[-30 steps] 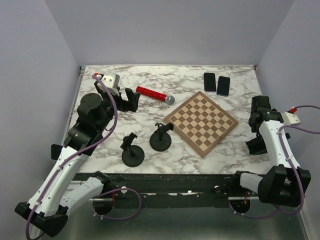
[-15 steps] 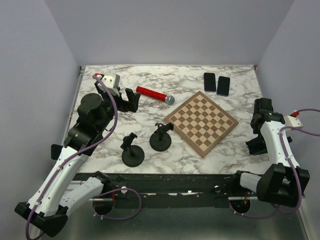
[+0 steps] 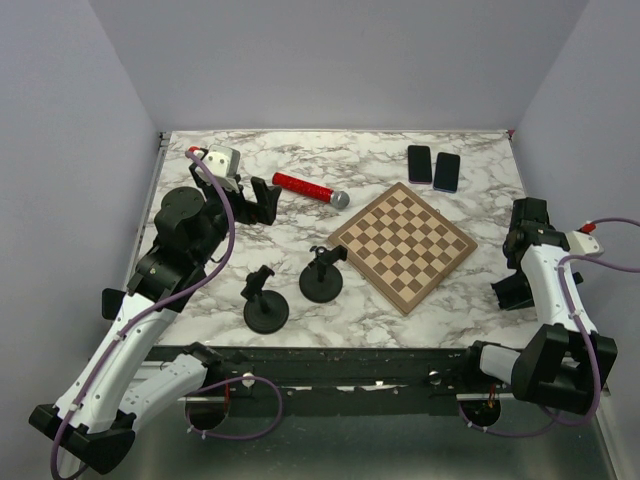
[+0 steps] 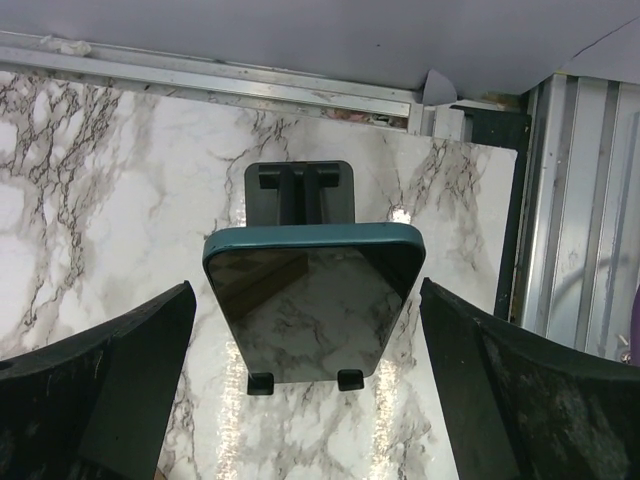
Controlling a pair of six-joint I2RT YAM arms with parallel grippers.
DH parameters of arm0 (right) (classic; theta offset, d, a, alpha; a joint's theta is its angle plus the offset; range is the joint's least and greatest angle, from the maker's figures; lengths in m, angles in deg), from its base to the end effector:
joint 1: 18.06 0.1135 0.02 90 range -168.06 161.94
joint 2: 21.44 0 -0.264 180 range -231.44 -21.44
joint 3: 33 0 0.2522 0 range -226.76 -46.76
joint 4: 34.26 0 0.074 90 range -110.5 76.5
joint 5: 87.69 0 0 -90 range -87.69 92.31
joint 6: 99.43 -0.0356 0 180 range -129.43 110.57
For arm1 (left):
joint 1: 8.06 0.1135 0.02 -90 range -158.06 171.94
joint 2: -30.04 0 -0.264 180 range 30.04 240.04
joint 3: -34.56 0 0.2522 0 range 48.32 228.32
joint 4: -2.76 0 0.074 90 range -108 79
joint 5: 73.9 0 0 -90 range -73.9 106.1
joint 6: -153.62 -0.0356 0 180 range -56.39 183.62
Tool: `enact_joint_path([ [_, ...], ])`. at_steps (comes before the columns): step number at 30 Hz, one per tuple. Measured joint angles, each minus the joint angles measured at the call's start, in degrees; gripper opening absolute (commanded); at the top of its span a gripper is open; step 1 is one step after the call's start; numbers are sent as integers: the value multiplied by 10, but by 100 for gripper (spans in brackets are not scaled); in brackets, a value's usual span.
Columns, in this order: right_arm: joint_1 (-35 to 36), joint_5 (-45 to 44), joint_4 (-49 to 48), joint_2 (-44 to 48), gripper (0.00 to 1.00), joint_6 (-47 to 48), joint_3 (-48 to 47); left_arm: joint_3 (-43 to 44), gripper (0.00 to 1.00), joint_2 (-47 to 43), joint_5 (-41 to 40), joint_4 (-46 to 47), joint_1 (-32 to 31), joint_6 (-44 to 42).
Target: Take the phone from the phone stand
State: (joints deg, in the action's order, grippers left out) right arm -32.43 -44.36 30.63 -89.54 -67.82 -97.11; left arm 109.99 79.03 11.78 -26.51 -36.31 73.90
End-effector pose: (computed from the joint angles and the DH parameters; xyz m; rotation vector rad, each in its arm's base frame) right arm 0.1956 -0.0769 0.2491 1.5748 1.8130 -0.7901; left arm 0.1615 -0.0838 0.4196 0.1978 1.6274 -0.4561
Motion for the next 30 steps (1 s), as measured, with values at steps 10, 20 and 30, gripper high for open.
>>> enact_joint_path([
  [10, 0, 20, -6, -15, 100, -1, 10, 0, 98, 0, 0, 0, 0, 0],
  [20, 0, 22, -20, -22, 100, 0, 17, 0, 98, 0, 0, 0, 0, 0],
  [30, 0, 23, -32, -25, 95, 8, 24, 0, 98, 0, 0, 0, 0, 0],
])
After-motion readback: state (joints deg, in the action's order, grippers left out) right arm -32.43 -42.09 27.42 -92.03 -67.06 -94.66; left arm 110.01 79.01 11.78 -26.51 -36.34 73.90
